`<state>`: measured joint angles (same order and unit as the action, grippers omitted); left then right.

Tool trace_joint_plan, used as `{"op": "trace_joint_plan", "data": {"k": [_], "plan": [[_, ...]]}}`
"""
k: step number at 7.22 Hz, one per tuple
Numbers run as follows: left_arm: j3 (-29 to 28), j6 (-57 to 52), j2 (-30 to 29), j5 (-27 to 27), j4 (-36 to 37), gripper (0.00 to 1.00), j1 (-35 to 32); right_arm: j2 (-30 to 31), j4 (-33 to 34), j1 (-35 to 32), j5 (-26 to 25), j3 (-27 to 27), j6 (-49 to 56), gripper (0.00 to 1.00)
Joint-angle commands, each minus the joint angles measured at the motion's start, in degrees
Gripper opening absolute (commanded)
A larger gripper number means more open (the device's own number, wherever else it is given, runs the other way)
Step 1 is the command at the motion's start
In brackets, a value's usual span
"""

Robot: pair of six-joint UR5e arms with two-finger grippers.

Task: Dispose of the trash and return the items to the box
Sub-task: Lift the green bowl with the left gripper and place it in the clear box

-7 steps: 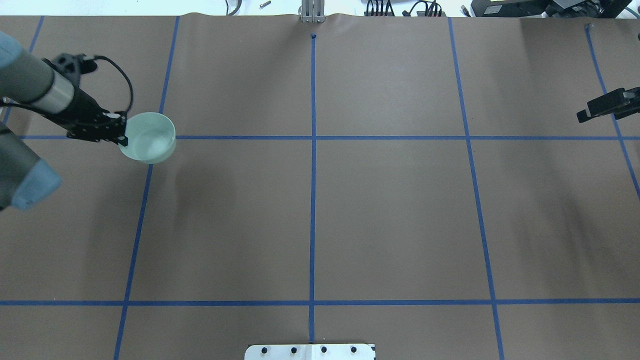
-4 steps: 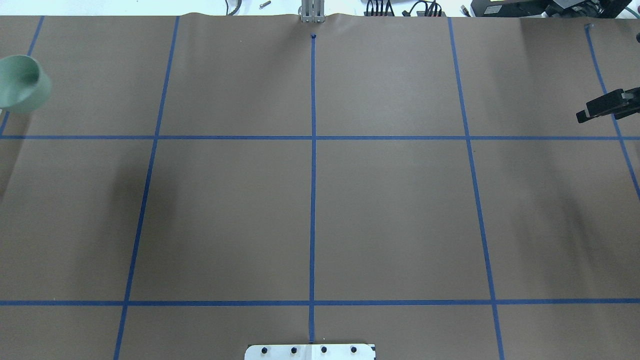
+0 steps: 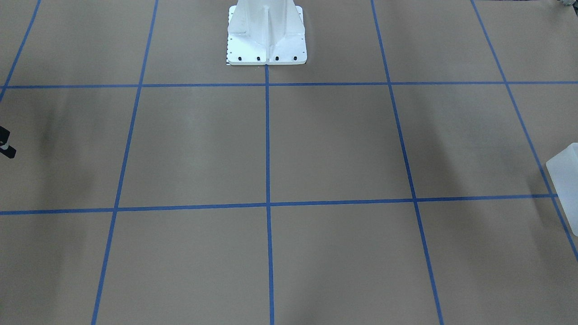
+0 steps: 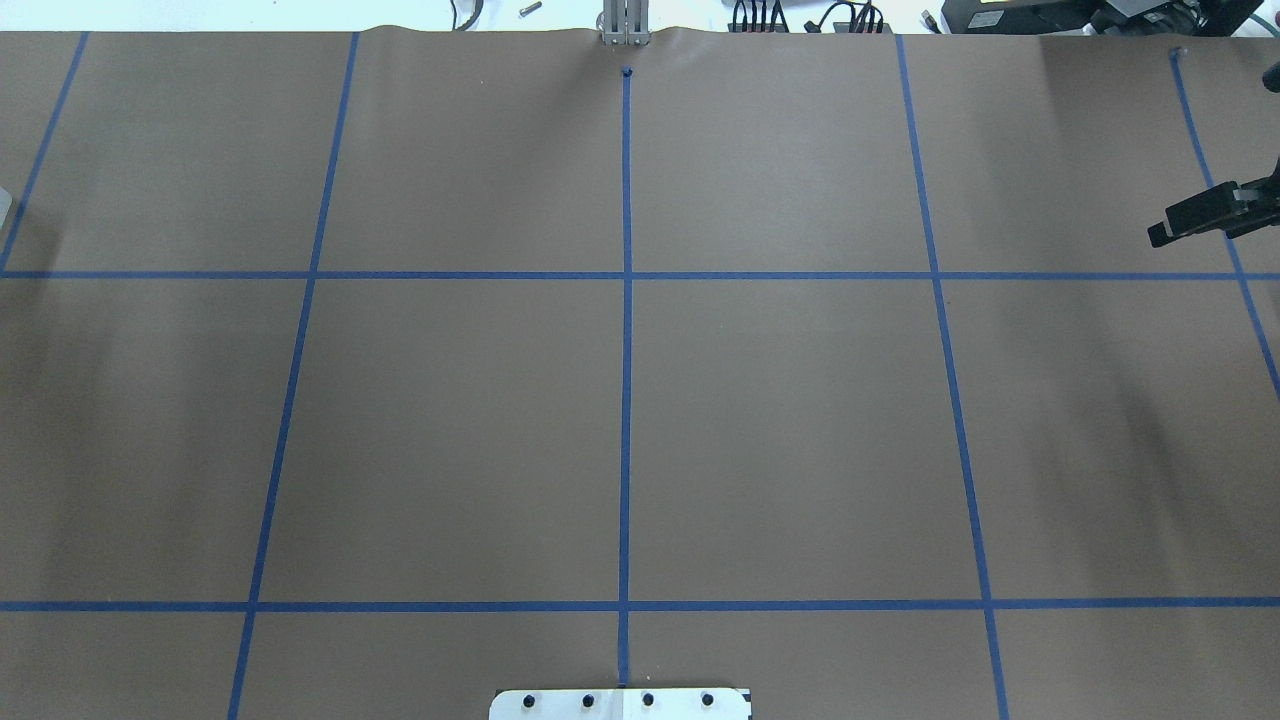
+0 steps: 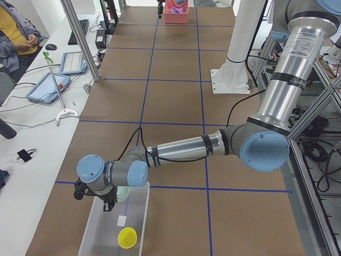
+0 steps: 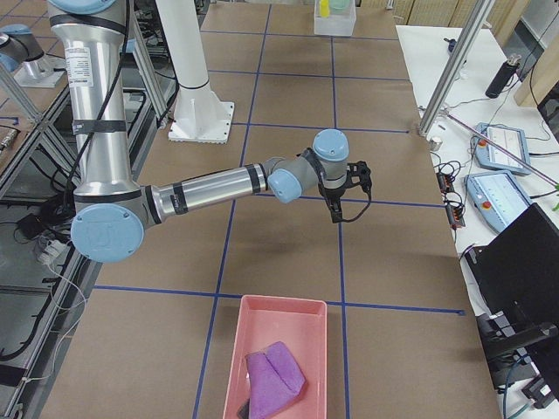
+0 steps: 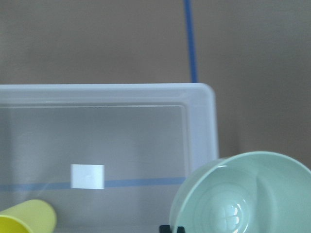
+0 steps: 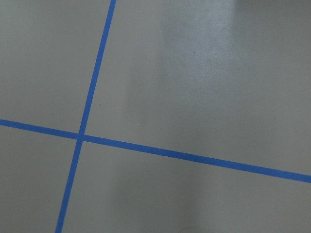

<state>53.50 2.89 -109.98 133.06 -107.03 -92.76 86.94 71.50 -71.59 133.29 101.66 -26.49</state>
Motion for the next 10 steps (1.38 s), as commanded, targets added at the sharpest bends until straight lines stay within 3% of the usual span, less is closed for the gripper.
{"op": "trace_joint_plan", "data": {"k": [1, 2, 3, 4, 5, 8, 9, 10], "plan": [[-6.1, 6.9, -0.1, -0.6, -9.2, 0.0, 1.3, 0.2, -0.3, 0.4, -0.4, 0.3, -1.1, 1.0], [-5.6, 7.2, 0.0, 0.0, -9.2, 0.73, 1.3, 0.2, -0.3, 0.4, -0.3, 0.5, -1.2, 1.0], [-4.3, 7.0, 0.4, 2.3, -8.9, 0.98, 1.4, 0.1, -0.2, 0.4, -0.3, 0.7, -1.3, 1.0], [1.1, 6.8, 2.4, 2.6, -8.8, 0.98, 1.4, 0.2, 1.3, 0.7, -0.7, 1.8, -1.5, 1.0], [12.6, 7.6, 4.8, 2.0, -6.7, 0.98, 1.4, 0.9, 2.0, 0.7, -0.7, 2.6, -1.5, 1.0], [45.1, 7.7, 9.0, 2.1, 19.4, 0.98, 8.0, 2.6, 3.0, 0.5, -0.5, 4.9, -1.2, 1.0], [52.5, 7.7, 9.3, 2.1, 26.6, 0.98, 9.4, 2.4, 5.2, -0.6, -0.4, 5.0, -0.3, 1.0], [57.1, 9.7, 9.3, 1.6, 28.8, 0.98, 14.3, 2.7, 7.1, -1.4, 0.0, 4.9, 3.7, 1.0]]}}
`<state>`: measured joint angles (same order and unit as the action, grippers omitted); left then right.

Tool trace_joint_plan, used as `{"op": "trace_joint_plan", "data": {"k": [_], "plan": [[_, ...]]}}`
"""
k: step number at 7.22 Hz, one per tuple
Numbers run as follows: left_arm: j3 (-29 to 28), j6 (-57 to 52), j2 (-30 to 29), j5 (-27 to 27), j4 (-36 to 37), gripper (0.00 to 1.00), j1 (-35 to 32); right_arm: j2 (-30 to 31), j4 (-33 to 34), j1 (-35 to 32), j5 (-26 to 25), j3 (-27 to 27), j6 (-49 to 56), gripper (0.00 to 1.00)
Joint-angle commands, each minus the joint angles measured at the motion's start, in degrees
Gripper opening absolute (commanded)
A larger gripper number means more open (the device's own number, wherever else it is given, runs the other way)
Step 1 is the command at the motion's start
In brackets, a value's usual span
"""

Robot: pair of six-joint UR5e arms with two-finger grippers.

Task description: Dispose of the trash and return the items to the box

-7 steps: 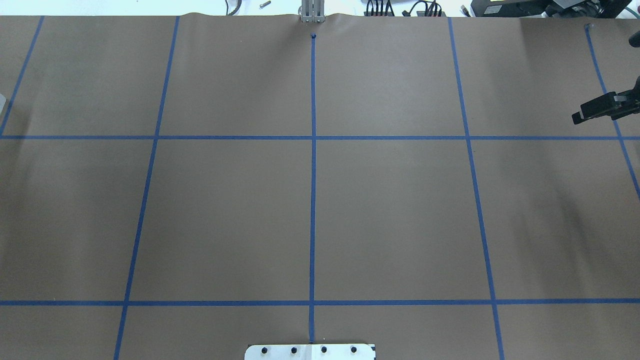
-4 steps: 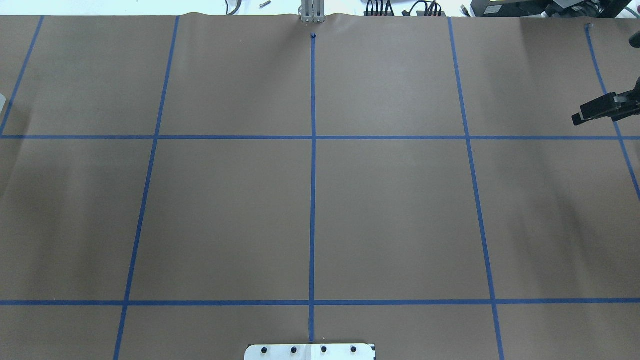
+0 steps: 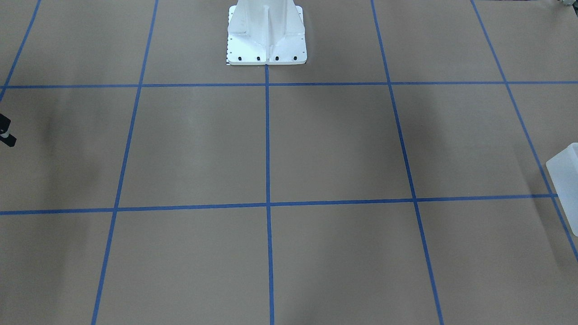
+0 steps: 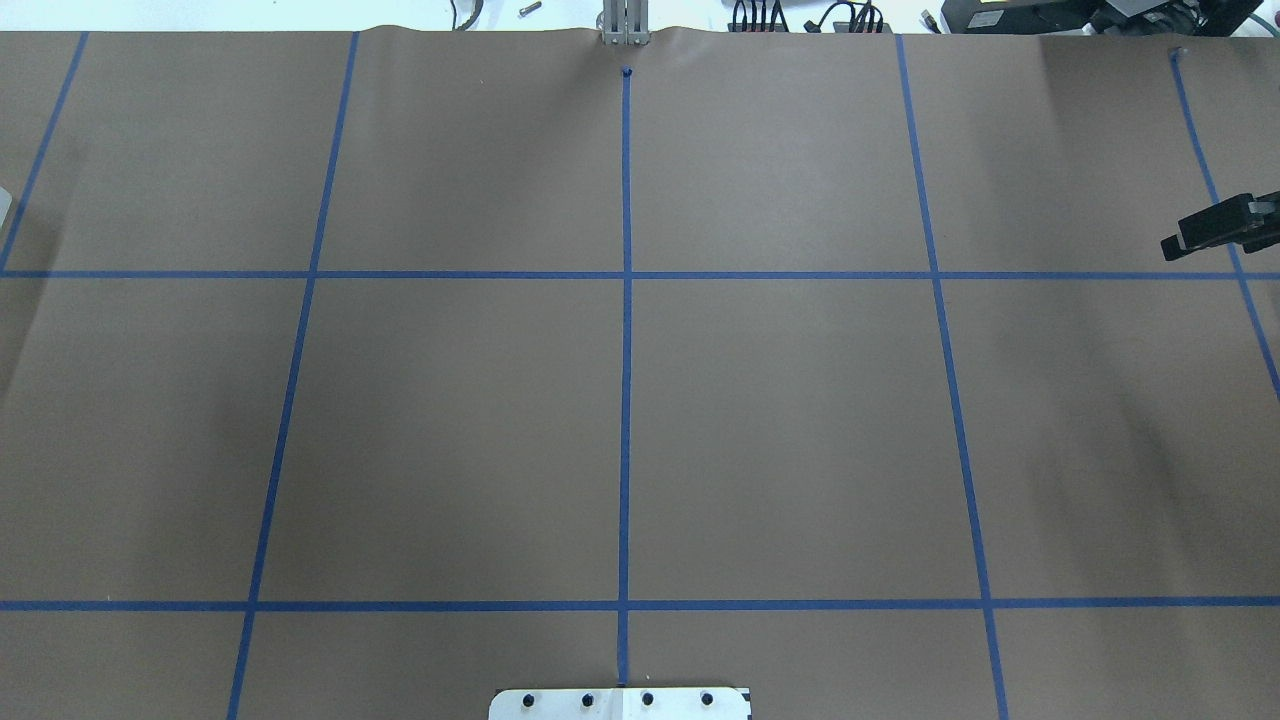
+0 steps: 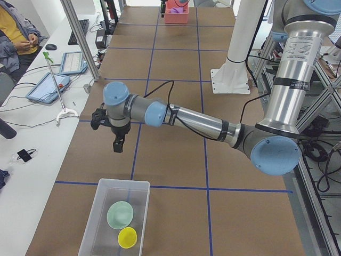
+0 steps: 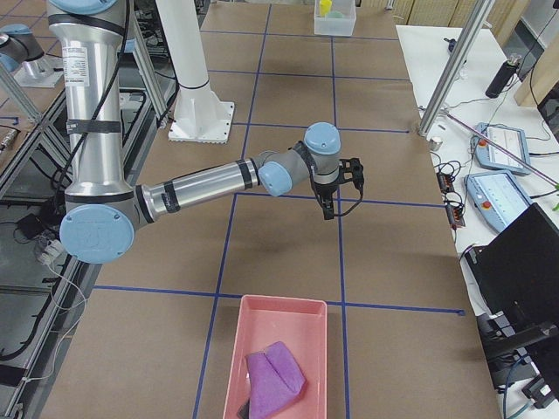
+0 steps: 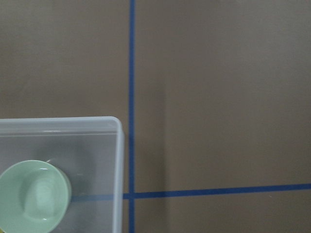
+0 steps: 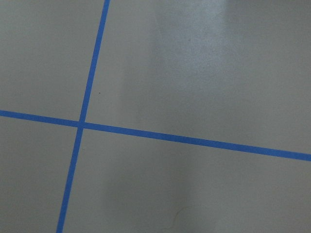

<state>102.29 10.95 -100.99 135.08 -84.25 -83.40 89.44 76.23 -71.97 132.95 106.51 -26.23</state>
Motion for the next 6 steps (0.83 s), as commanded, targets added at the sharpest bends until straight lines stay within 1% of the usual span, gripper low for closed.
{"op": "trace_joint_plan", "data": {"k": [1, 2, 3, 4, 5, 6], "plan": [[11.8, 10.1, 0.3, -2.4, 6.0, 0.98, 9.1, -0.1, 6.2, -1.2, 0.5, -0.4, 9.4, 1.0], [12.8, 13.0, 0.4, -3.1, 5.9, 0.98, 11.0, -0.7, 8.0, -1.2, 0.5, -0.1, 10.8, 1.0], [12.8, 12.6, 2.2, -3.0, 5.4, 0.98, 11.0, -0.8, 8.2, -1.8, 1.2, 0.0, 10.8, 1.0], [12.2, 12.5, 4.3, -3.0, 2.1, 0.98, 11.0, -0.7, 8.3, -4.1, 3.6, 0.0, 10.9, 1.0], [12.0, 12.6, 6.8, -3.1, -1.8, 0.98, 11.0, -0.1, 8.7, -8.6, 9.1, -0.1, 11.0, 1.0], [11.9, 12.6, 7.6, -3.1, -2.3, 0.98, 11.0, 0.2, 8.6, -10.1, 9.6, 0.4, 11.0, 1.0]]}}
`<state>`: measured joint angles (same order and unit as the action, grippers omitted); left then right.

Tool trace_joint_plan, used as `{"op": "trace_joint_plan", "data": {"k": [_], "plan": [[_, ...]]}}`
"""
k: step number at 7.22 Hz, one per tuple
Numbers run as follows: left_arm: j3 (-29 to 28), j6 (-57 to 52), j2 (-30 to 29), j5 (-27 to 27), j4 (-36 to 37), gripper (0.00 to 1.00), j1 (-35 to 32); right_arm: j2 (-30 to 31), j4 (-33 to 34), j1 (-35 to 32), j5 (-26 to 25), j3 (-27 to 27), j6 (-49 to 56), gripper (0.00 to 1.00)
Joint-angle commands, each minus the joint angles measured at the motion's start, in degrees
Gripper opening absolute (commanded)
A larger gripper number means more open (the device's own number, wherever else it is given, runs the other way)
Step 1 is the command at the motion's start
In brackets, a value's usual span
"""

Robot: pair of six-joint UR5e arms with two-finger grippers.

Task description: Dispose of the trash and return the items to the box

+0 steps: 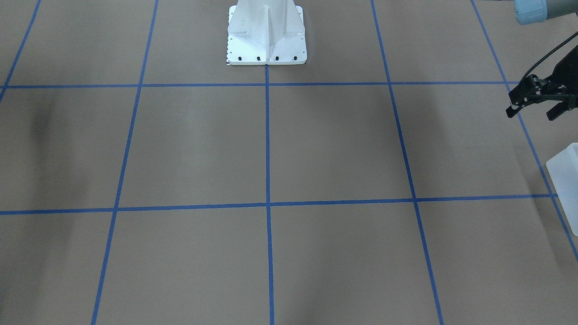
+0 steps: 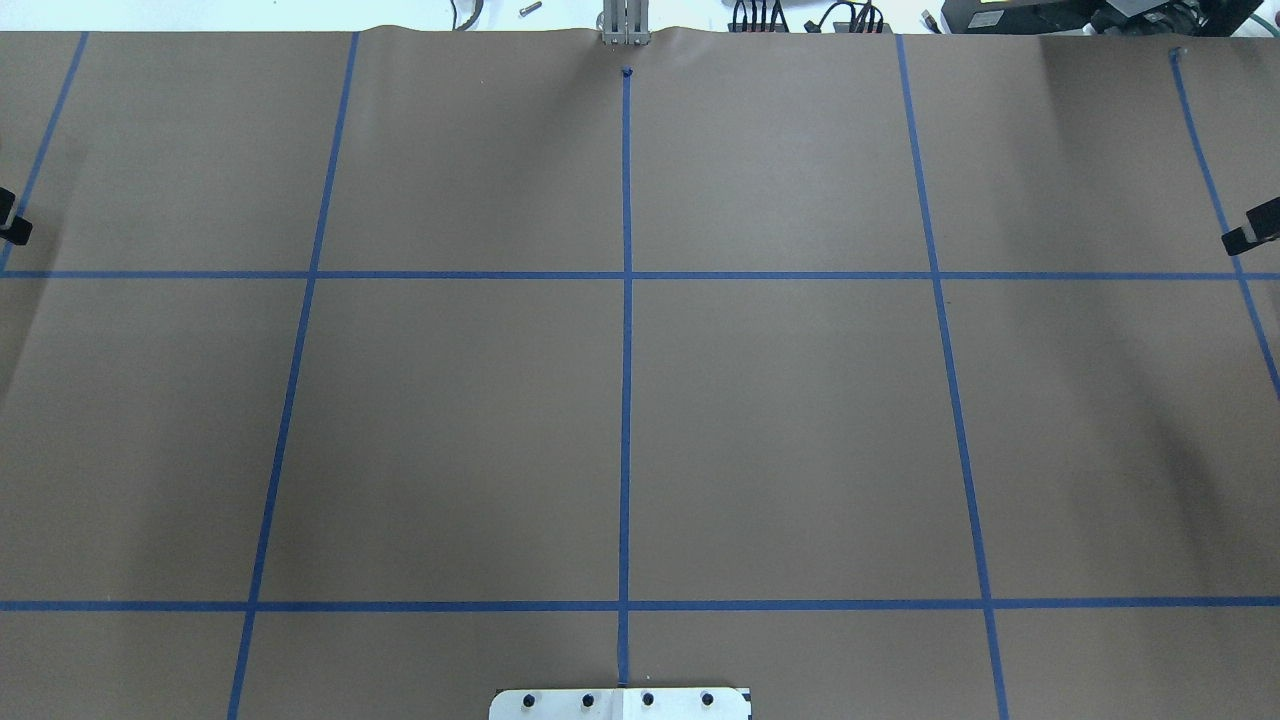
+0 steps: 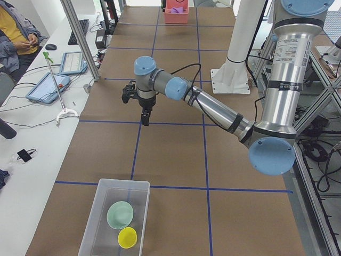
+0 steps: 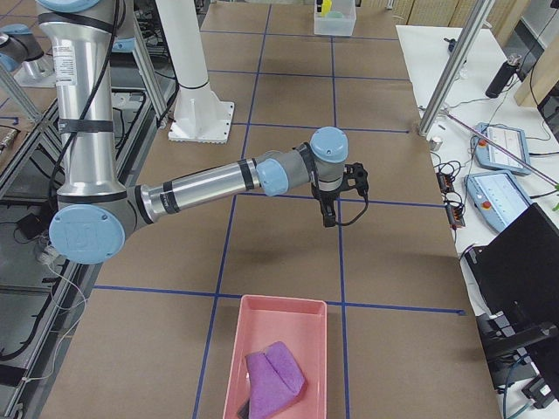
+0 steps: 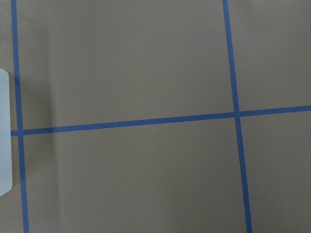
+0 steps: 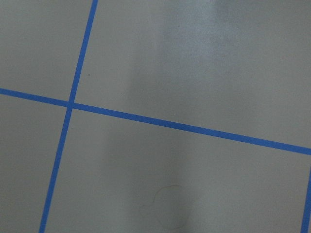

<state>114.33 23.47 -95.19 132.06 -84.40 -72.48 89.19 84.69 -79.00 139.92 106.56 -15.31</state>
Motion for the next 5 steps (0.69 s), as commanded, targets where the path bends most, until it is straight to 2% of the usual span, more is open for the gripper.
{"op": "trace_joint_plan", "data": {"k": [1, 2, 3, 4, 5], "plan": [[-0.1, 0.1, 1.8, 0.0, -2.2, 0.98, 0.1, 0.5, 0.1, -2.9, 1.9, 0.2, 0.1, 1.0], [0.4, 0.0, 1.7, -0.1, -2.3, 0.98, 0.1, 0.5, -0.1, -3.0, 1.7, 0.6, 0.1, 1.0], [0.2, -4.6, 1.8, 0.0, -2.3, 0.98, -0.1, 0.6, -0.1, -3.4, 1.7, 1.0, 0.1, 1.0], [0.4, -10.7, 3.2, 0.0, -2.3, 0.98, -0.4, 2.5, -0.1, -3.5, 1.6, 3.2, 0.1, 1.0], [1.1, -12.0, 4.1, 0.0, -2.8, 0.98, -0.7, 3.6, -0.1, -3.6, 1.4, 6.1, 0.1, 1.0]]}}
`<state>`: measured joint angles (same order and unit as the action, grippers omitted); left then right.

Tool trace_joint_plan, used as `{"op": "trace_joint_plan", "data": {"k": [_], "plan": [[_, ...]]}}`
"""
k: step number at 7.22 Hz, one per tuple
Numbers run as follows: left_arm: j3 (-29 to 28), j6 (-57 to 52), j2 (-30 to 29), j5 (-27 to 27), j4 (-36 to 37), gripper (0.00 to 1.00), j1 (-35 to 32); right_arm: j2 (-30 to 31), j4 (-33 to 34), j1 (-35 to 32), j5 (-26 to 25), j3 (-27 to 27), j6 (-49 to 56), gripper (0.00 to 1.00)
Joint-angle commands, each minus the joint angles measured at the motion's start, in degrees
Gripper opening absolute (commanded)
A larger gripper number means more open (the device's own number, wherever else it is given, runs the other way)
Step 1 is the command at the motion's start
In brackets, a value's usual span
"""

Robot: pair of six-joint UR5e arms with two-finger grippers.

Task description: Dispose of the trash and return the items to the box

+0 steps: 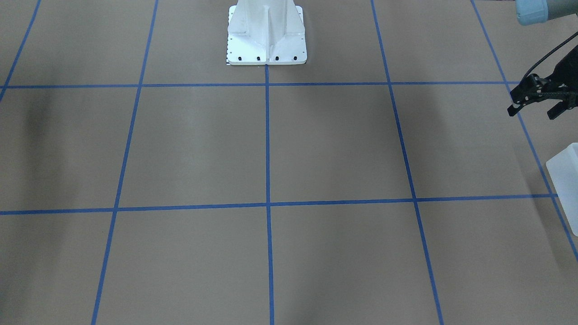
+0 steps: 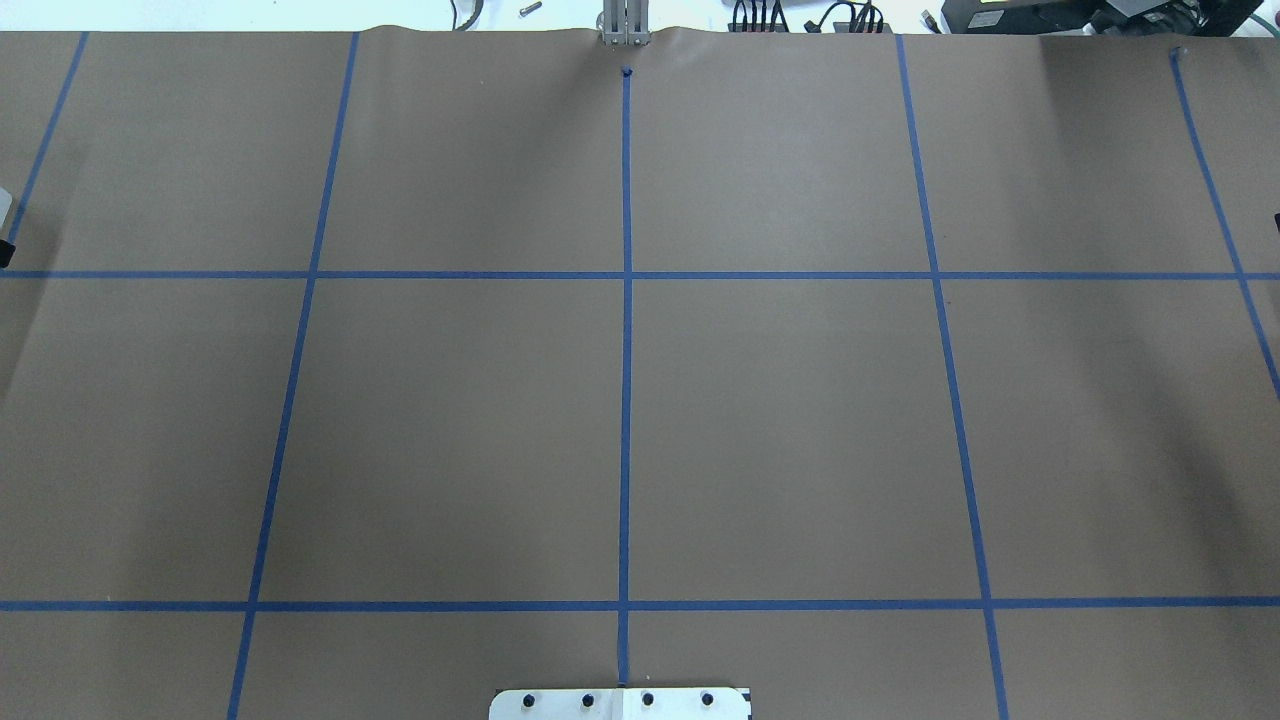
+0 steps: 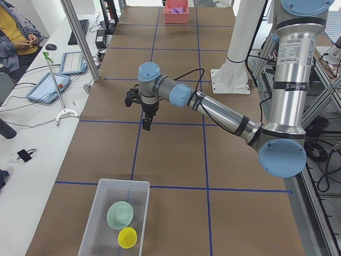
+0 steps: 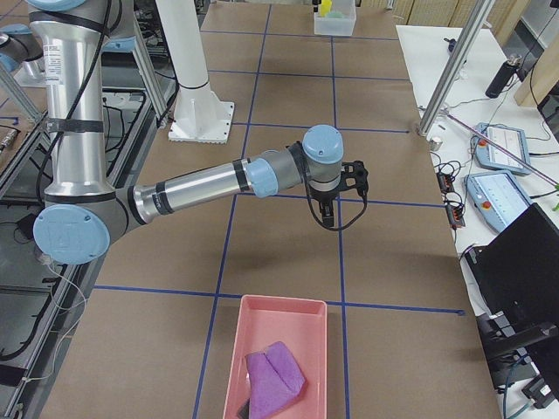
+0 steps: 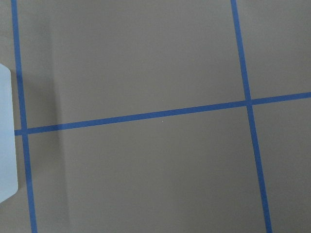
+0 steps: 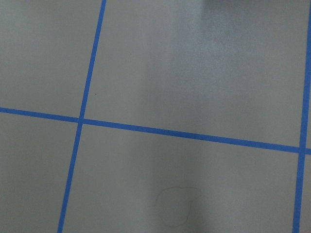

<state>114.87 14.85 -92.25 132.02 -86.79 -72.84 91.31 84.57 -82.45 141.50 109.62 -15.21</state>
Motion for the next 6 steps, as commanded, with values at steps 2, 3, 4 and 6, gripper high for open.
{"op": "trace_joint_plan", "data": {"k": [2, 3, 4, 6], "plan": [[1.0, -3.5, 1.0, 0.0, -0.5, 0.98, -0.4, 1.3, 0.1, -0.1, -0.3, 3.3, -0.1, 1.0], [1.1, -3.7, 1.1, 0.0, -1.0, 0.98, -0.5, 1.6, 0.1, -0.1, -0.3, 2.8, 0.0, 1.0], [1.1, -3.5, 1.3, 0.0, -3.0, 0.98, -0.5, 1.0, 0.1, -0.1, -0.4, 1.3, 0.1, 1.0], [1.4, -3.5, 1.5, -0.1, -3.1, 0.98, -0.6, 0.0, -0.1, 0.5, -1.4, 0.3, 0.1, 1.0]]}}
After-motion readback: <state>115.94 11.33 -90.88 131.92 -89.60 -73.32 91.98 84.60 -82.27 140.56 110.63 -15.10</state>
